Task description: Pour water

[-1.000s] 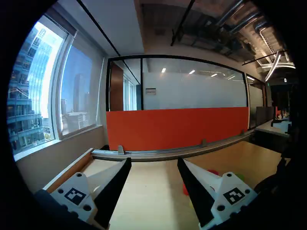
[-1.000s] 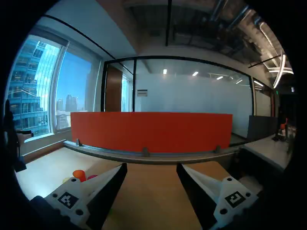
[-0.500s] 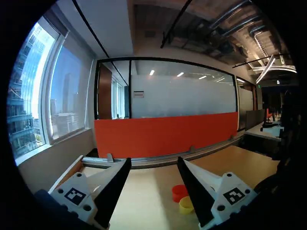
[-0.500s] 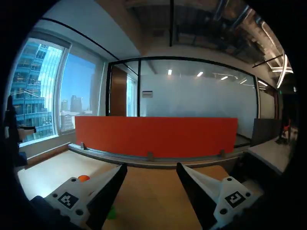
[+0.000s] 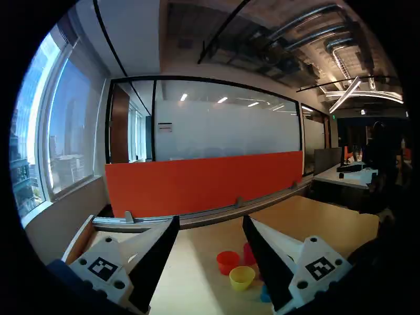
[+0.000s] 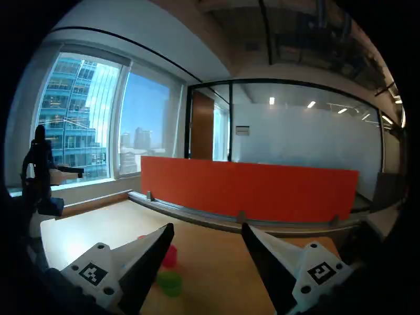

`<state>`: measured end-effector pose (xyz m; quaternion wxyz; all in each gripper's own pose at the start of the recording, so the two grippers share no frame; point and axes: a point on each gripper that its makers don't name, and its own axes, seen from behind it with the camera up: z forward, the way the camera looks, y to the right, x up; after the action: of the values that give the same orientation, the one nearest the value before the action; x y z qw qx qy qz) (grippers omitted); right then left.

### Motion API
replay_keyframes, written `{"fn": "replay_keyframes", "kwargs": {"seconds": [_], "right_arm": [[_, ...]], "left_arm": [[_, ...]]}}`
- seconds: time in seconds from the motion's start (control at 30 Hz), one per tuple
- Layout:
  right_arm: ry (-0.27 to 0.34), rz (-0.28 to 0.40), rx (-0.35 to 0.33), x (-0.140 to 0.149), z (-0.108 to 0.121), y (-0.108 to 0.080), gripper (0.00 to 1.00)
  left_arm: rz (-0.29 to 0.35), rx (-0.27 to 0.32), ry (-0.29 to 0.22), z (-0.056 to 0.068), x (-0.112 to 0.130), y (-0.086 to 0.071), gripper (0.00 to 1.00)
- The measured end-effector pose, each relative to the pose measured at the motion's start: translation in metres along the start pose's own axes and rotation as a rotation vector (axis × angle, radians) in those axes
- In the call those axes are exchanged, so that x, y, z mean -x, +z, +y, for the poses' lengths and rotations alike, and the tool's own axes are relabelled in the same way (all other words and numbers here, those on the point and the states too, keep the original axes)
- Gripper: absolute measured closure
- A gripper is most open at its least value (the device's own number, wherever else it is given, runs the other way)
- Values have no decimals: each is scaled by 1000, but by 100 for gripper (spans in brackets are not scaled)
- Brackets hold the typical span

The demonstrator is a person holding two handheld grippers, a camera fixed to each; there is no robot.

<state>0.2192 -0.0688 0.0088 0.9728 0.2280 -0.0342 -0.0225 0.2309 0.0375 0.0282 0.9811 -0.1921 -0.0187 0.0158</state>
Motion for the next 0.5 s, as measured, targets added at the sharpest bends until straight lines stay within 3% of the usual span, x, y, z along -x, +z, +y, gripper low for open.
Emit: {"fn": "replay_keyframes", "kwargs": {"seconds": [0.27,0.5], "right_arm": [[27,33,-159,-20,-34,-8,1],[26,19,-209,-25,-43,-12,1]], "left_arm": [[9,131,1,30,-7,-4,11],[-2,208,-2,49,-4,-7,11]]}}
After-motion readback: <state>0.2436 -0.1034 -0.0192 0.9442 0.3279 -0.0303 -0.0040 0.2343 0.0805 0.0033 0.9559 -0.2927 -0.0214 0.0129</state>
